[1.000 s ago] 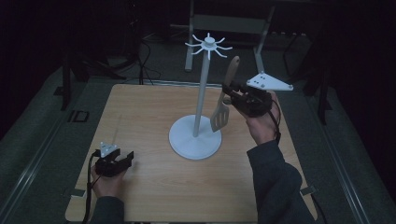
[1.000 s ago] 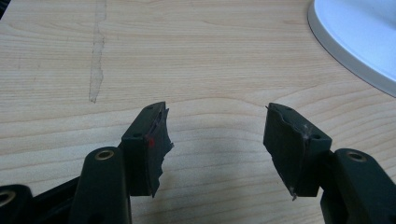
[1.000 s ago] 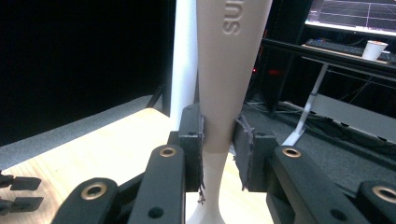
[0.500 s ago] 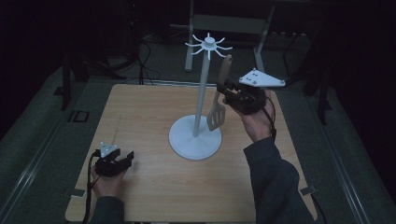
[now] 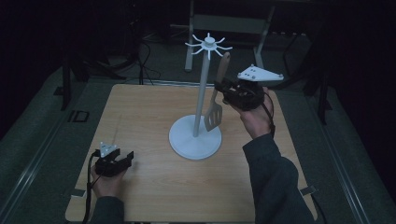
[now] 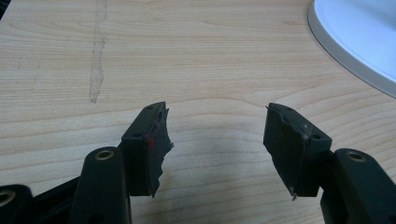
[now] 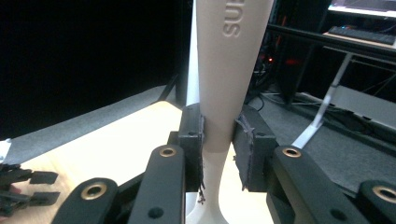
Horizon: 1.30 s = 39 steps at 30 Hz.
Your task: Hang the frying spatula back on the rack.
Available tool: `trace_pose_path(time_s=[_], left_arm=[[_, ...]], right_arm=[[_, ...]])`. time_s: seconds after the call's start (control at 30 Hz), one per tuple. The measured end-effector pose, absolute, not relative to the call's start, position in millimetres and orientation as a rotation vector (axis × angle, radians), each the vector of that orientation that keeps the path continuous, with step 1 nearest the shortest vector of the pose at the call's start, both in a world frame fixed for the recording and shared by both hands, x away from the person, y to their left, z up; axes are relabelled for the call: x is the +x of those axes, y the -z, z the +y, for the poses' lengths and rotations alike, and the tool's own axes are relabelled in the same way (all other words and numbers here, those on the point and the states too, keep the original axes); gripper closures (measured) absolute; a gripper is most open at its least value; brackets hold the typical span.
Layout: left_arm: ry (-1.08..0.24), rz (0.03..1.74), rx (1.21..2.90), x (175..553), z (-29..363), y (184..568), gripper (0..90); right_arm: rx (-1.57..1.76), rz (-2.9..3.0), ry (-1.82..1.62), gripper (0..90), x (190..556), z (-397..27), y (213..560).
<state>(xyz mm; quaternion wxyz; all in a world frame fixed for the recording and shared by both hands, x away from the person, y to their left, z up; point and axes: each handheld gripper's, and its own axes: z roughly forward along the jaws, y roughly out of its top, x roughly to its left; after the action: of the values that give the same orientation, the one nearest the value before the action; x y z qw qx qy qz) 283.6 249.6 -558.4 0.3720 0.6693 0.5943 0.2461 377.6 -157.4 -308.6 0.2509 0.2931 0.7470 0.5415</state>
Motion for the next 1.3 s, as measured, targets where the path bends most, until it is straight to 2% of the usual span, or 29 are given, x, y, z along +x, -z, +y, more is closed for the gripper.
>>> trace_pose_path(time_s=[1.03,1.1,1.3], left_arm=[[-0.631,1.523,1.714,284,250,558,40.2],[-0.630,1.522,1.714,284,250,558,40.2],[-0.630,1.522,1.716,284,250,558,40.2]], right_arm=[[0.806,2.062,-1.429,73.2,389,-143,314],[0.799,2.067,-1.423,71.8,389,-143,314],[0.775,2.068,-1.406,54.8,386,-142,315]])
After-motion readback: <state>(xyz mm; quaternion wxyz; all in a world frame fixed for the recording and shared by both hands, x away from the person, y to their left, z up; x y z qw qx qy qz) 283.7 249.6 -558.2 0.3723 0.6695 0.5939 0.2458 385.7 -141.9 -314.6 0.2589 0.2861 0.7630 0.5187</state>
